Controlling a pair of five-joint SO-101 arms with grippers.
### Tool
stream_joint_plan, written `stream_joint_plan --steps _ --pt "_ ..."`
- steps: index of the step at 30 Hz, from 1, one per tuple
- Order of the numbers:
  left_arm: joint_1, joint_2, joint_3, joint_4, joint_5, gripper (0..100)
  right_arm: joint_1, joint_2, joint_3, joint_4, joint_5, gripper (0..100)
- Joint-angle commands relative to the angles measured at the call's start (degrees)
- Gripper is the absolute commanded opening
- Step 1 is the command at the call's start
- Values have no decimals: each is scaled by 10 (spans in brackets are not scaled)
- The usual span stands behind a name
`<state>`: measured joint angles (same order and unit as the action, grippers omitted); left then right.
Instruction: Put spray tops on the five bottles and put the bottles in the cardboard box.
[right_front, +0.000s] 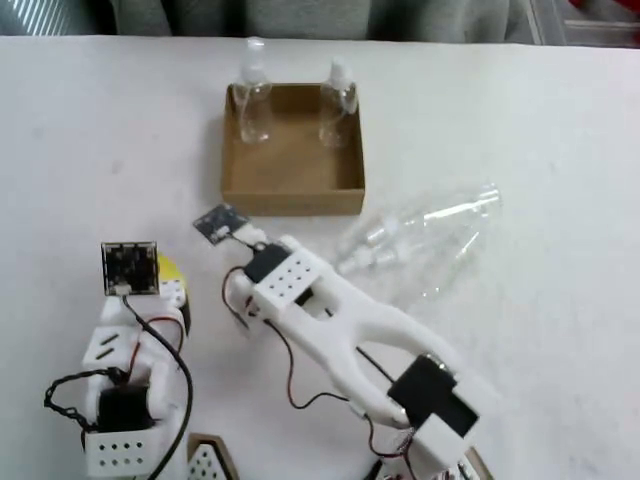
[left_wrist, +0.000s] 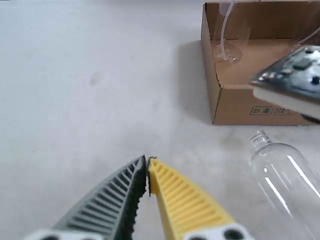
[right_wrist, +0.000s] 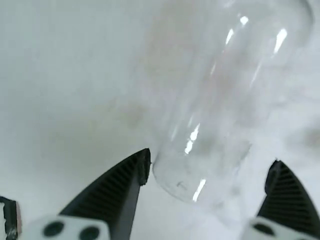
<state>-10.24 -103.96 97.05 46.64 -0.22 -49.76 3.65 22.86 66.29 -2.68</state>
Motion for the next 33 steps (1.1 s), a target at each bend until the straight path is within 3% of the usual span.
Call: stream_joint_plan --steps 1,7,13,16,18,29,33 --pt "7 -7 -1 0 -4 35 0 -65 -12 31 23 327" --pt "7 -7 -1 0 -4 35 50 -120 -9 73 33 301" --pt "4 -7 -11 2 -4 35 123 -127 -10 90 34 15" --pt "4 -7 -30 4 -4 35 158 -128 -11 92 34 46" --pt "3 -7 -47 6 -4 35 186 -129 -12 93 34 14" --pt "8 -6 -207 107 -3 35 337 -175 -10 121 34 17" --pt "21 55 -266 119 -3 35 368 -176 -10 123 34 17"
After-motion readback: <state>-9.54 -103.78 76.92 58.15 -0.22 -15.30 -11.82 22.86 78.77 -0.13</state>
